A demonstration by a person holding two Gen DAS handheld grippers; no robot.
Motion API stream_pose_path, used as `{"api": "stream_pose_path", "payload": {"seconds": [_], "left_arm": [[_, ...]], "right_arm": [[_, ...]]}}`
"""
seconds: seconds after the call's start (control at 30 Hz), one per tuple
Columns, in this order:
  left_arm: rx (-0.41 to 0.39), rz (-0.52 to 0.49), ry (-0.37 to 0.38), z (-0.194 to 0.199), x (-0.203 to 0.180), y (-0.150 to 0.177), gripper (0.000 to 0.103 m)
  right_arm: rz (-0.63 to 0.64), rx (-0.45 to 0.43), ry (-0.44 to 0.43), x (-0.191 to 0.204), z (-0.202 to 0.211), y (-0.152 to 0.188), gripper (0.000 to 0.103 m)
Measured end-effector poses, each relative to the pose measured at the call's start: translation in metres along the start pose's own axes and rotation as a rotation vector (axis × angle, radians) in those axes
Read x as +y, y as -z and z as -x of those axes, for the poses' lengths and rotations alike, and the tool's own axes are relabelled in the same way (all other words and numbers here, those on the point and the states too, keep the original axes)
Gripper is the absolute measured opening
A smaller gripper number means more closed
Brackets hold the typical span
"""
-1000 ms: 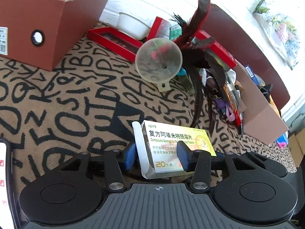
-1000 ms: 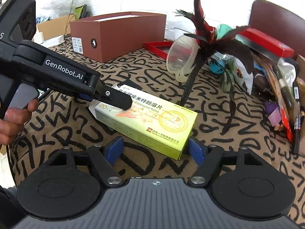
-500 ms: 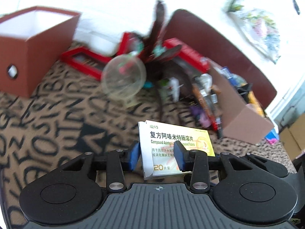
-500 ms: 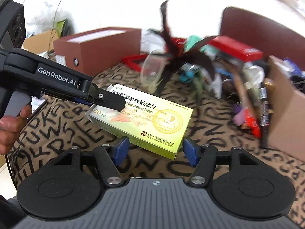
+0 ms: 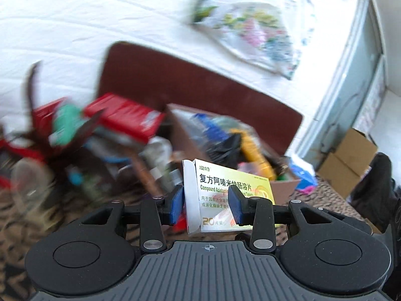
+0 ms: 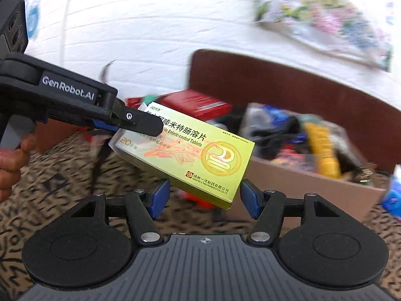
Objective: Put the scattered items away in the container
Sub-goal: 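Carry the medicine box into the cardboard box and open the left gripper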
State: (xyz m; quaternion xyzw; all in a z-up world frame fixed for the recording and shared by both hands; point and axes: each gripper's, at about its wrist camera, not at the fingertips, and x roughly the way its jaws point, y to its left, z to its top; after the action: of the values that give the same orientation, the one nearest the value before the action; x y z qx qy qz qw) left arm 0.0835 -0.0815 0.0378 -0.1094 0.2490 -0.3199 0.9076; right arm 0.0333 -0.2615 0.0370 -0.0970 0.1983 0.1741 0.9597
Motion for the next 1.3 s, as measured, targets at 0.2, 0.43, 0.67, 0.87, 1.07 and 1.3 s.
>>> {"api": "stream_pose_path", "payload": {"seconds": [0.2, 0.43, 0.67, 0.87, 1.07, 1.3], "left_arm": [[0.017, -0.045, 0.045, -0.048, -0.035, -0.014, 0.054], [0.039, -0.039, 0.066, -0.088, -0.052, -0.024, 0.054], [0.009, -0.07, 0.05, -0.12, -0.061, -0.056, 0.054], [-0.019, -0.053, 0.025, -0.156, -0.046, -0.098, 0.054], [-0.02, -0.029, -0.031, -0.208, -0.02, -0.133, 0.054], [0.023, -0.014, -0.125, -0.247, 0.006, -0.137, 0.092]], "right_arm": [[-0.013, -0.006, 0.089, -0.045, -0.002, -0.004, 0.067], [-0.021, 0.005, 0.143, -0.076, -0.019, -0.006, 0.067], [-0.044, -0.029, 0.162, -0.098, -0.039, -0.026, 0.068], [-0.056, -0.051, 0.14, -0.12, -0.079, -0.061, 0.068], [-0.079, -0.031, 0.113, -0.136, -0.136, -0.091, 0.068], [-0.103, 0.05, 0.111, -0.153, -0.186, -0.094, 0.08]]}}
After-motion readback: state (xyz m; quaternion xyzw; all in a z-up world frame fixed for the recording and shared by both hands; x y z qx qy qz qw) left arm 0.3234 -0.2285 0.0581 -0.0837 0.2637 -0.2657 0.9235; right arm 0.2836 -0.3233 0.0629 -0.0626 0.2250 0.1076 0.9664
